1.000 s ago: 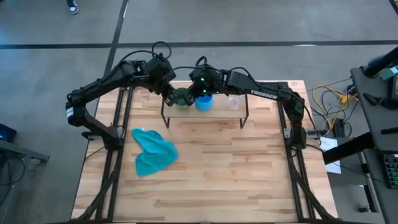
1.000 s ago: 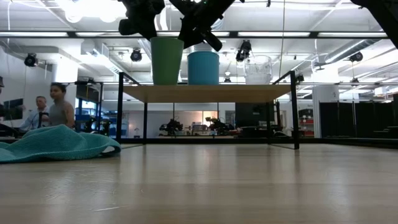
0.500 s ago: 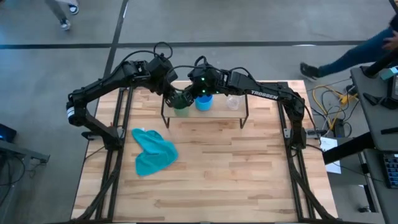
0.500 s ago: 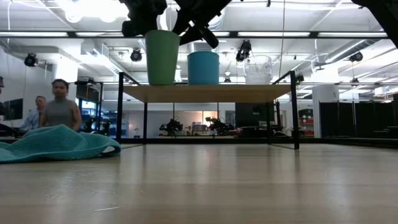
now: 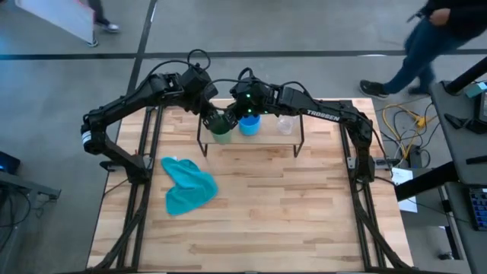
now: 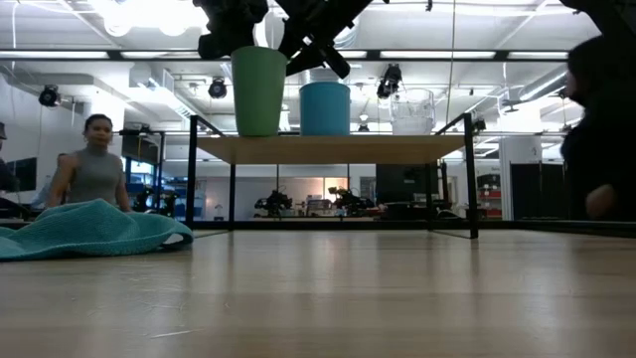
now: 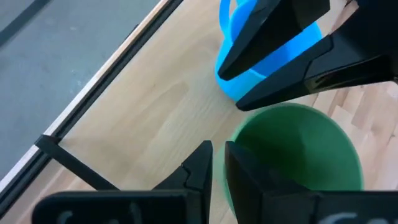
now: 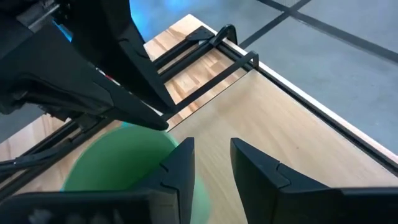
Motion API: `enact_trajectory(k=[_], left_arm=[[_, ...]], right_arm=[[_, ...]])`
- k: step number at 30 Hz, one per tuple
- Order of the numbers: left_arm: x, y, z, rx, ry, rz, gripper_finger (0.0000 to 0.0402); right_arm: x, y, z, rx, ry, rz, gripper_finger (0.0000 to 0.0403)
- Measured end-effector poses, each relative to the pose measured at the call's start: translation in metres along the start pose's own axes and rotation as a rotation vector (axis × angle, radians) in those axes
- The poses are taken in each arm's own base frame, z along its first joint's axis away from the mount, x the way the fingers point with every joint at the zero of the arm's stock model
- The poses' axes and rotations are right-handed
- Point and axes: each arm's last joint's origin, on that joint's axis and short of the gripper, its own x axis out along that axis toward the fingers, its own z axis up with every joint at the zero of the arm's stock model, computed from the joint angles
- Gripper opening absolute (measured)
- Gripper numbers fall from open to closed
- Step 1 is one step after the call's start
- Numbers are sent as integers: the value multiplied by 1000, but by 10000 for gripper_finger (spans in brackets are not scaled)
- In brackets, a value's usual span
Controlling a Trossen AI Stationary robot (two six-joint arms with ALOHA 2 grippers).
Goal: Stack small to large cups/mugs on shelf
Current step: Put the green cup on the shelf
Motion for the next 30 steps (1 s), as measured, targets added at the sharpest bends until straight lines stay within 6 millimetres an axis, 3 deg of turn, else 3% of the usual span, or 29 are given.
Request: enact_trajectory(k=[6, 13, 20, 25, 30], left_arm=[[-1, 2, 5, 35, -53, 0, 30], [-18, 0, 13, 39, -124, -19, 30], [-46, -11, 3, 77, -150, -107, 30], [-67, -22, -17, 94, -109, -146, 30], [-78, -42, -29, 141, -119, -226, 30]], right_arm=[[-5, -2, 6, -36, -27, -23, 93], [-22, 1, 21, -49, -57, -16, 95], [-59, 28, 24, -155, 9, 41, 88], [-87, 50, 10, -211, 120, 63, 82], [-97, 76, -7, -264, 157, 117, 84]])
